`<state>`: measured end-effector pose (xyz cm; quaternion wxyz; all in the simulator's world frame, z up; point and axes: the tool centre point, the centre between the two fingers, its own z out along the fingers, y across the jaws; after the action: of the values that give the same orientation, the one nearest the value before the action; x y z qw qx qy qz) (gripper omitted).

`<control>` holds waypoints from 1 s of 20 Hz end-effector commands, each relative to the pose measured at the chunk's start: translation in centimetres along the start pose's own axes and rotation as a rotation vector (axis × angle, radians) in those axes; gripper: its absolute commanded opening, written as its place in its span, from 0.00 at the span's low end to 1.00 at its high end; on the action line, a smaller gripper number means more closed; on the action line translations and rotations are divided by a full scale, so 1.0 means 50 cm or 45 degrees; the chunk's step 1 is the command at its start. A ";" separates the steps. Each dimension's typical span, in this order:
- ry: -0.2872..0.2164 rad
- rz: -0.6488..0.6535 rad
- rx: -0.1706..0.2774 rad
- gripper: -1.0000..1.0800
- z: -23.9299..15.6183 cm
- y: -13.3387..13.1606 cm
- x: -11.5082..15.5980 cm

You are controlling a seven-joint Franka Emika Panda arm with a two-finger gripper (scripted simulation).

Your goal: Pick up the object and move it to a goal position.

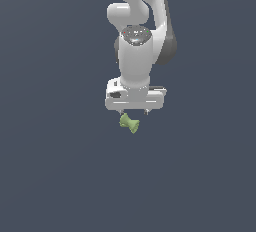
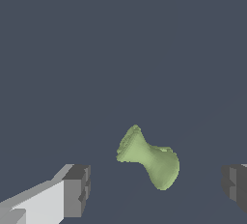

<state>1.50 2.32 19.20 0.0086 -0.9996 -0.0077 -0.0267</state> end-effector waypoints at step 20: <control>0.006 0.044 0.006 0.96 0.011 0.046 -0.002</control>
<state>1.53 0.03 18.76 0.0121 -0.9994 0.0160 -0.0292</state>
